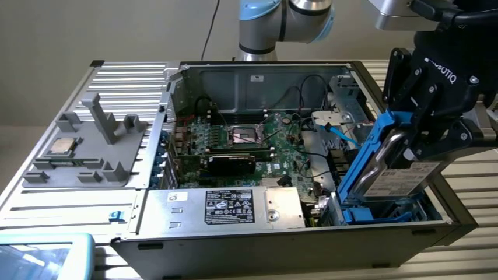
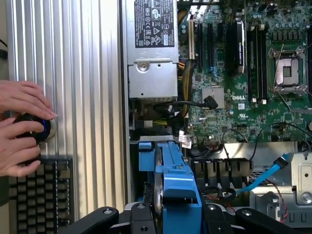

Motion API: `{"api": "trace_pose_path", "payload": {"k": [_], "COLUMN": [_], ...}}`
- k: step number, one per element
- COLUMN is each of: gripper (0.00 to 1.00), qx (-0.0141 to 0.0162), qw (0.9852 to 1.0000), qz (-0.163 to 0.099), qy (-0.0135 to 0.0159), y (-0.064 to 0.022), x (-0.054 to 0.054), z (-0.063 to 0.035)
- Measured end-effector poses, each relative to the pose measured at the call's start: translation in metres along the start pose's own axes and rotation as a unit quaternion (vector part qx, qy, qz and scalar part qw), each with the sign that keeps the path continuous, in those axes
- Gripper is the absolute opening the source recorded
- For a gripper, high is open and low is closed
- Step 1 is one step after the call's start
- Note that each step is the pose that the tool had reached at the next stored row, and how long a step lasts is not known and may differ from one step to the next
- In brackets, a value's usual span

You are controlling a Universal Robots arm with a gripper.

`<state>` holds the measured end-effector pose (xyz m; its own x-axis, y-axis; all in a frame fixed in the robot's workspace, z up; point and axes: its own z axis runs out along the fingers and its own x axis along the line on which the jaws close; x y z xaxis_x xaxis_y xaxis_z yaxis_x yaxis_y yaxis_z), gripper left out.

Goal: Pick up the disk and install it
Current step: 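Insert the disk into the insertion slot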

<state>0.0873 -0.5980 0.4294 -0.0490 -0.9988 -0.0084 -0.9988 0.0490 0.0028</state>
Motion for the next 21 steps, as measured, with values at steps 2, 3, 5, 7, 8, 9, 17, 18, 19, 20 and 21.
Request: {"api": "trace_pose_path", "payload": {"k": [2, 3, 5, 7, 8, 9, 17, 18, 19, 20, 21], "gripper": [0.37, 0.37, 0.37, 0.37, 0.37, 0.37, 0.37, 0.37, 0.37, 0.37, 0.37], "qx": [0.0000, -0.0001, -0.0001, -0.0001, -0.0001, -0.0001, 0.0000, 0.0000, 0.0000, 0.0000, 0.0000], "qw": [1.0000, 1.0000, 1.0000, 1.0000, 1.0000, 1.0000, 1.0000, 1.0000, 1.0000, 1.0000, 1.0000], "qz": [0.000, 0.000, 0.000, 0.000, 0.000, 0.000, 0.000, 0.000, 0.000, 0.000, -0.001], "qy": [-0.0005, -0.0008, -0.0013, -0.0017, -0.0017, -0.0017, -0.0012, -0.0012, -0.0012, -0.0012, -0.0013], "y": [-0.0001, -0.0001, -0.0002, -0.0002, -0.0002, -0.0003, -0.0003, -0.0002, -0.0003, -0.0005, -0.0008], "x": [0.0004, 0.0006, 0.0009, 0.0010, 0.0010, 0.0010, 0.0010, 0.0010, 0.0010, 0.0010, 0.0009], "z": [0.0011, 0.0016, 0.0021, 0.0021, 0.0021, 0.0021, 0.0038, 0.0037, 0.0038, 0.0038, 0.0039]}}
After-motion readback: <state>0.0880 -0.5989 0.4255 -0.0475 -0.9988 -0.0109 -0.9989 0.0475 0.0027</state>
